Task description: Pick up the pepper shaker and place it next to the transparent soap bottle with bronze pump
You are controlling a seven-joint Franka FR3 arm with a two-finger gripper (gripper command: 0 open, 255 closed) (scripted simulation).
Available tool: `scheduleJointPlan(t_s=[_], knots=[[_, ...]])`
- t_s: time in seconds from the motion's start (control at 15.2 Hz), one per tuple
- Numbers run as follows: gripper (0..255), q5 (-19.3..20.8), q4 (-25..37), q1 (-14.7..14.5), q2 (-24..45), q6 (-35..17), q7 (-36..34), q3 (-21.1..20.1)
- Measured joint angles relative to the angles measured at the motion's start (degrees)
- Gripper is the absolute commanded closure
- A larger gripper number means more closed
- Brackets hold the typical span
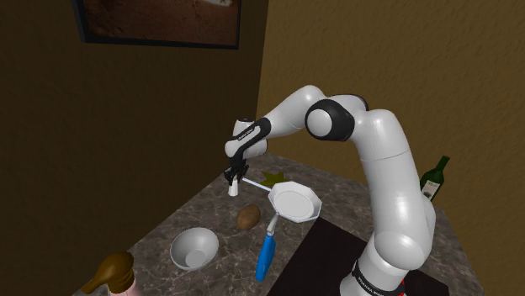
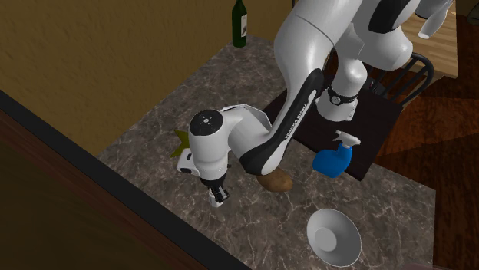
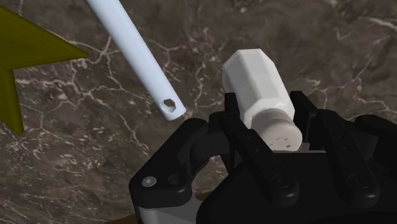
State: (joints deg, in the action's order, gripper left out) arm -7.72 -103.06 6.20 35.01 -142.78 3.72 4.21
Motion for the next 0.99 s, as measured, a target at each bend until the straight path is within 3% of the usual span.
scheduleJointPlan(t_s=[0.99], knots=[[255,0.90,0.20,-0.51,-5.67,5.88,-0.88,0.62]])
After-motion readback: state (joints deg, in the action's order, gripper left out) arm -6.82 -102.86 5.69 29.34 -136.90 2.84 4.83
